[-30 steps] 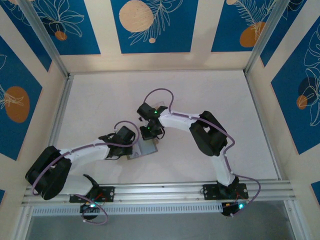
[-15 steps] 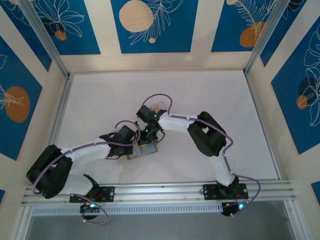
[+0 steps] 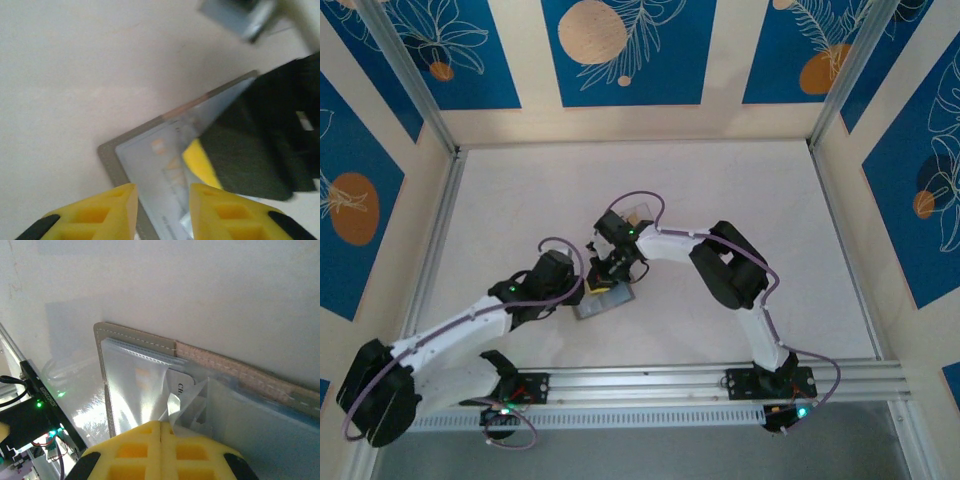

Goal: Put the credit cards into the card holder

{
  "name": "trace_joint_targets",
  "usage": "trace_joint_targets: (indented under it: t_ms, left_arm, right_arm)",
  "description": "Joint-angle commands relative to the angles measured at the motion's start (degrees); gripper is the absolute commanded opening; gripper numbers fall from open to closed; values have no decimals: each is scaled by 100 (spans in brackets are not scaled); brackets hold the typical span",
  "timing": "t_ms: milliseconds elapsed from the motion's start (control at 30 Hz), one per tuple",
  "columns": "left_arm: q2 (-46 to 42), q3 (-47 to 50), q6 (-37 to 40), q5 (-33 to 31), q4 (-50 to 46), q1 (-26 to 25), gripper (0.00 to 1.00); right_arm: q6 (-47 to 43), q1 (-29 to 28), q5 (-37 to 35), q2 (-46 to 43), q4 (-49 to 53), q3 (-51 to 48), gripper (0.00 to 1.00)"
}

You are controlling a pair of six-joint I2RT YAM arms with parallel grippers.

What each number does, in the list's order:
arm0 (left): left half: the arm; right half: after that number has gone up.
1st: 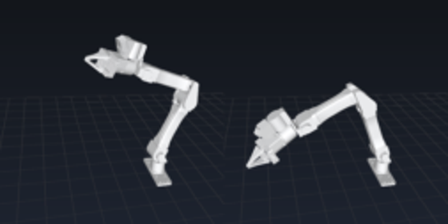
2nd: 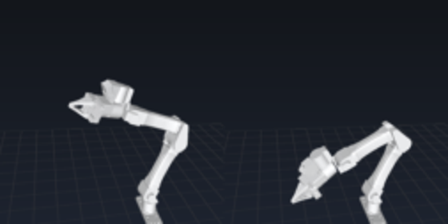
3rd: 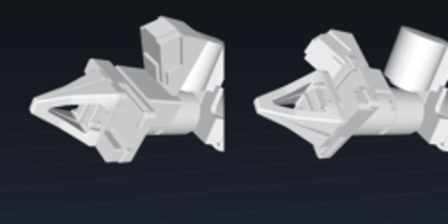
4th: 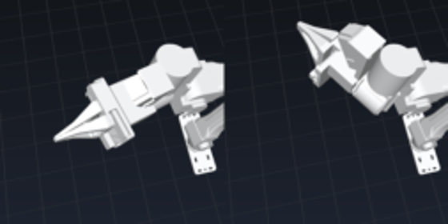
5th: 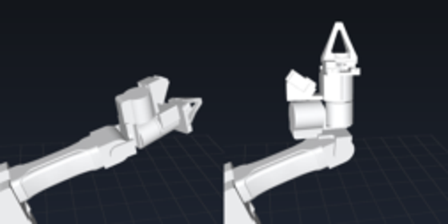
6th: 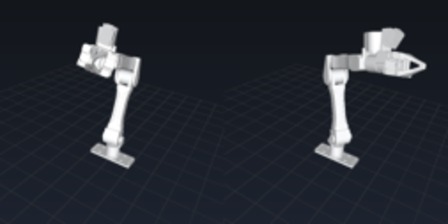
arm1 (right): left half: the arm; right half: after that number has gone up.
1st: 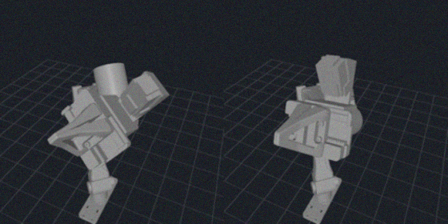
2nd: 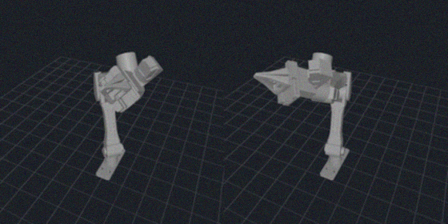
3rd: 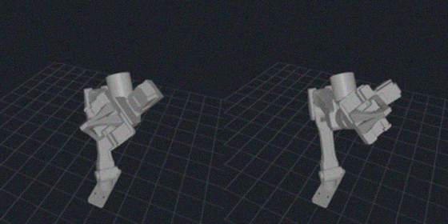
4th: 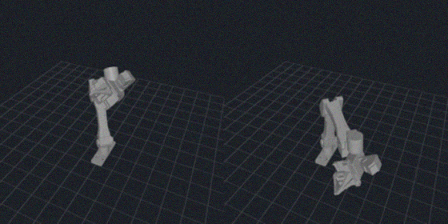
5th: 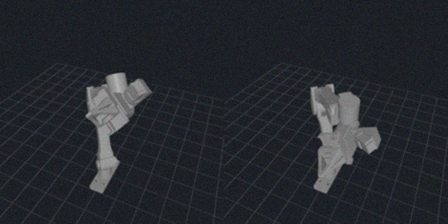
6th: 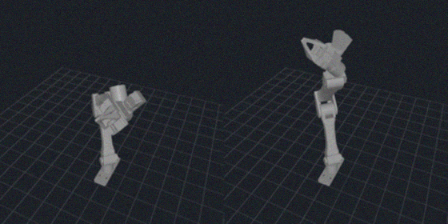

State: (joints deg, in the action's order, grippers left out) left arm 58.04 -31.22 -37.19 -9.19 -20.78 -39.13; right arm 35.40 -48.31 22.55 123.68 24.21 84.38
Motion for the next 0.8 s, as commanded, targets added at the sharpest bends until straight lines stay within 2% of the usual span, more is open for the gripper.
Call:
trace_joint_targets:
  t_ms: [0,133,333,467,633,767]
  left_arm:
    - [-35,88,433,734,75,-100,36]
    - [455,-39,714,1042,245,-404,39]
    - [1020,-11,796,820,567,-604,43]
    - [1357,-40,802,538,670,-626,43]
    - [1630,-96,801,273,678,-635,35]
    - [1783,-116,768,242,684,-643,24]
  right_arm:
    - [115,54,118,197,84,97,1]
    - [143,94,215,271,110,142,2]
    - [152,131,366,280,75,131,2]
    - [130,139,420,263,66,105,2]
    - [93,147,438,236,84,104,2]
    - [56,156,440,223,141,164,2]
